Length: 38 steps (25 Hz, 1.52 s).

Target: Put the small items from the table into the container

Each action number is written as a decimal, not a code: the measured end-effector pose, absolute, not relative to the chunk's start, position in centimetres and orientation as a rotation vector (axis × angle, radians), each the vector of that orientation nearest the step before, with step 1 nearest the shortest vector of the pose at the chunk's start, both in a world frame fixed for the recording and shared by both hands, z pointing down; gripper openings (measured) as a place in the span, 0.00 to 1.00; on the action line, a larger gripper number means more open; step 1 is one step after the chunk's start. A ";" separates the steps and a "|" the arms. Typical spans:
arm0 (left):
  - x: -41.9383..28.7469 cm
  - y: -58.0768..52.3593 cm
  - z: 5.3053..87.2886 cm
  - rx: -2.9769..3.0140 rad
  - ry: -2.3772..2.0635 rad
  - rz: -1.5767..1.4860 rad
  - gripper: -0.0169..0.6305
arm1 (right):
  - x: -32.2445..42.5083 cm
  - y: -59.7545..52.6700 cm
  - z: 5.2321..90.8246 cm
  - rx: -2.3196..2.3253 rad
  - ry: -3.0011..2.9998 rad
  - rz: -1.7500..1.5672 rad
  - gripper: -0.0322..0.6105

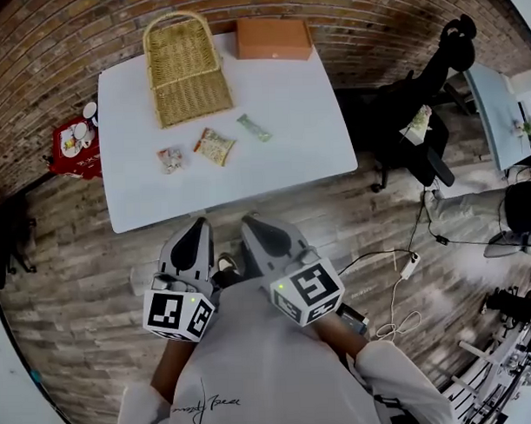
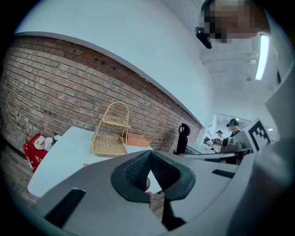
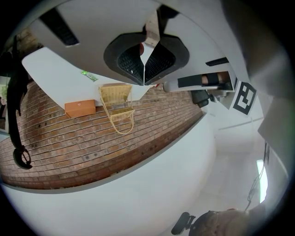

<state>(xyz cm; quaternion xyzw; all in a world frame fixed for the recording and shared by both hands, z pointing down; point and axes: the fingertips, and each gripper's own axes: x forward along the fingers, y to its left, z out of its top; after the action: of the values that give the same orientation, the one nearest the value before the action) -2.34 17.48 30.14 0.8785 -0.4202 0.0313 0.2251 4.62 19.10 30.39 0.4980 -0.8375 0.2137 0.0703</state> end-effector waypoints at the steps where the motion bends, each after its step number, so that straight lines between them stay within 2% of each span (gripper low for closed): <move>1: -2.1 17.0 30.1 2.420 -1.162 0.084 0.04 | 4.8 18.6 30.4 1.496 -2.522 0.642 0.08; 26: 4.4 10.6 28.8 2.448 -1.244 0.091 0.04 | 11.4 12.3 30.0 1.453 -2.605 0.645 0.08; 38: 2.3 8.7 29.6 2.383 -1.296 0.121 0.04 | 10.6 11.0 31.0 1.410 -2.602 0.728 0.09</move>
<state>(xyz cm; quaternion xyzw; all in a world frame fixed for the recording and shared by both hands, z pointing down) 2.35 8.73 29.64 0.8578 -0.4665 0.0437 0.2115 10.60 10.96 31.03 0.4622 -0.8528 0.2385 0.0471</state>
